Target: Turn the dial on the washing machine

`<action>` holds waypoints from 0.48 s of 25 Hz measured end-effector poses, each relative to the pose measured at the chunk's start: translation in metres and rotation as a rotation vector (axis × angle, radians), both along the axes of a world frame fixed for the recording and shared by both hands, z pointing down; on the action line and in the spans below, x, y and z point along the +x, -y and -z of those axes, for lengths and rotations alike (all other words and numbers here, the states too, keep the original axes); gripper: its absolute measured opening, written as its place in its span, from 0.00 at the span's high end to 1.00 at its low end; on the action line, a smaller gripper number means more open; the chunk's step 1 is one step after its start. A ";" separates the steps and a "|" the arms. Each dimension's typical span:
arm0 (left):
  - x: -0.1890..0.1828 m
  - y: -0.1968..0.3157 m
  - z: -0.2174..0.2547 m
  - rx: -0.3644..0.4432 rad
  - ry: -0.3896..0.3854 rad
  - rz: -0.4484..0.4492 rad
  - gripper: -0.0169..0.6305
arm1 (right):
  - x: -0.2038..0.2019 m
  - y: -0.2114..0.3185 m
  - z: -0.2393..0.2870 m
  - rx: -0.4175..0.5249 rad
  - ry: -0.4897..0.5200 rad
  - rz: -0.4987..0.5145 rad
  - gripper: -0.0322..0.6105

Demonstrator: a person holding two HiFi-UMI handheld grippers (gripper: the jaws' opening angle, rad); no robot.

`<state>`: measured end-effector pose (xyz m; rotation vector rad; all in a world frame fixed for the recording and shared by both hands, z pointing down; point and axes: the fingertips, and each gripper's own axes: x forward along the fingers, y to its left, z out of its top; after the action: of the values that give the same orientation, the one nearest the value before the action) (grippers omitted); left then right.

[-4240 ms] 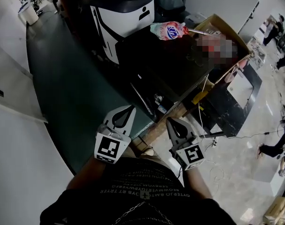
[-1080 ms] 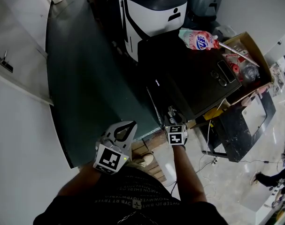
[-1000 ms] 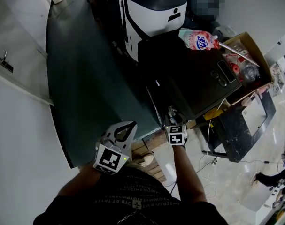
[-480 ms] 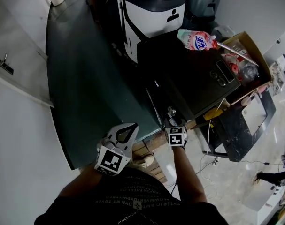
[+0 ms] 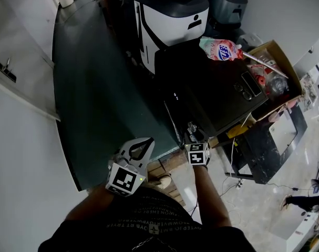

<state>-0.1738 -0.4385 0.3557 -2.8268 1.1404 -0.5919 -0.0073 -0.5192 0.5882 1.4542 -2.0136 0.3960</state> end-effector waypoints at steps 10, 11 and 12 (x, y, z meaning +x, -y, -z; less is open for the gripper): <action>-0.008 0.000 0.014 0.022 -0.019 0.003 0.96 | -0.008 -0.005 -0.026 -0.074 -0.035 0.032 0.64; -0.007 -0.001 0.013 0.021 -0.023 -0.004 0.96 | -0.010 -0.006 -0.030 -0.093 -0.024 0.036 0.64; -0.005 -0.002 0.013 0.020 -0.025 -0.010 0.96 | -0.012 -0.008 -0.034 -0.111 -0.012 0.041 0.64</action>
<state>-0.1788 -0.4367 0.3427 -2.8297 1.1287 -0.5432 -0.0198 -0.5110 0.6221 1.3427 -1.9764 0.4735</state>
